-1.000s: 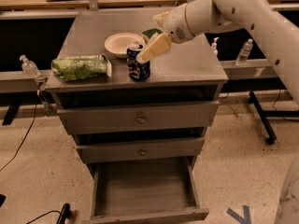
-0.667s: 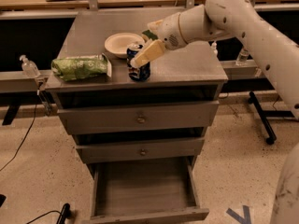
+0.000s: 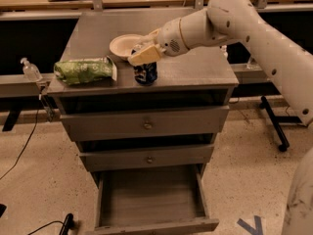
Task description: Place pepsi can into bottom drawer
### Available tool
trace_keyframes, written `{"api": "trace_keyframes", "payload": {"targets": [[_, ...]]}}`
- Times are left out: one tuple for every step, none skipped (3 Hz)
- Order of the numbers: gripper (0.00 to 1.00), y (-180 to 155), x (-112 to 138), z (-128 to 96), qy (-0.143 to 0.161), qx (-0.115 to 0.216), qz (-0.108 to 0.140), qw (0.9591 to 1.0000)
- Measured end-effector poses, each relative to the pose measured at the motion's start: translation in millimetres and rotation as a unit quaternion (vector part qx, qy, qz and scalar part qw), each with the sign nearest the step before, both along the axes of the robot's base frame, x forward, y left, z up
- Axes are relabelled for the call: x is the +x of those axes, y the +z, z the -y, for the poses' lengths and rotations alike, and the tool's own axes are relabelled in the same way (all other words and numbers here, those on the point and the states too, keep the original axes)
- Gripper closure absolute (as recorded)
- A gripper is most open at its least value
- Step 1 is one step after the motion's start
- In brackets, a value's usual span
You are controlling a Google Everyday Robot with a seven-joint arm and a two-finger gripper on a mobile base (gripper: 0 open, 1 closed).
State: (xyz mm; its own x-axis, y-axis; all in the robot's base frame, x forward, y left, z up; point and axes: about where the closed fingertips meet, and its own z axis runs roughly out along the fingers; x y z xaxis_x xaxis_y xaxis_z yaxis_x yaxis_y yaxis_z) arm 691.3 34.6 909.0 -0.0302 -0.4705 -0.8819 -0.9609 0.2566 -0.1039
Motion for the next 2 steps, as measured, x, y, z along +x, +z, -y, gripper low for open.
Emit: {"api": "trace_keyframes", "payload": {"targets": [[0.72,15,-24,8,0.007,-0.007,0.003,0.9999],[0.95,38,-50,37,-0.003,-0.002,0.012,0.9999]]}}
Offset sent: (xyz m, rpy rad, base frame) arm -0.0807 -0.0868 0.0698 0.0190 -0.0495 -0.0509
